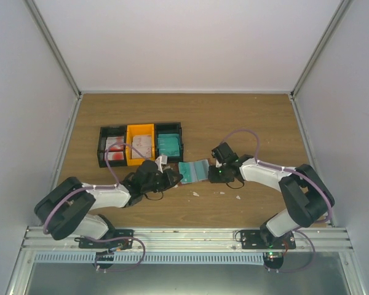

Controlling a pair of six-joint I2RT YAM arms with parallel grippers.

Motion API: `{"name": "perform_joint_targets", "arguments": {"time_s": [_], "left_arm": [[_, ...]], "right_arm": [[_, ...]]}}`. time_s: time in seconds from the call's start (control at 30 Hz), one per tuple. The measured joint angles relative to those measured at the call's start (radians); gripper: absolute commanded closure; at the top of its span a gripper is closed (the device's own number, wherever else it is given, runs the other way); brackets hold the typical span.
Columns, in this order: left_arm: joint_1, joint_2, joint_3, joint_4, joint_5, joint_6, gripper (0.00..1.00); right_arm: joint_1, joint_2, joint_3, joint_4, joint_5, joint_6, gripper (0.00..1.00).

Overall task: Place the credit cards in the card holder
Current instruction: Insert the credit card into the card holder.

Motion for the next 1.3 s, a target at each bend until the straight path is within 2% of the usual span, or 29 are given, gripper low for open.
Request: {"name": "perform_joint_targets", "arguments": {"time_s": [0.1,0.37,0.63,0.93,1.3], "left_arm": [[-0.029,0.057,0.022,0.03,-0.037,-0.03,1.0],[-0.049,0.199,0.084,0.121,-0.062,-0.058,1.0],[-0.058,0.235,0.1,0.136,-0.101,-0.066,1.0],[-0.088,0.283,0.101,0.142,-0.134,-0.094,1.0],[-0.101,0.29,0.137,0.126,-0.155,-0.111,1.0]], "right_arm": [[0.013,0.0,0.0,0.004,-0.009,0.032,0.69],[0.027,-0.001,0.031,-0.056,0.045,0.068,0.58],[0.027,0.002,0.075,-0.108,0.121,0.016,0.62],[0.03,0.037,0.074,-0.105,0.11,-0.029,0.64],[0.032,0.052,0.073,-0.086,0.084,-0.045,0.73]]}}
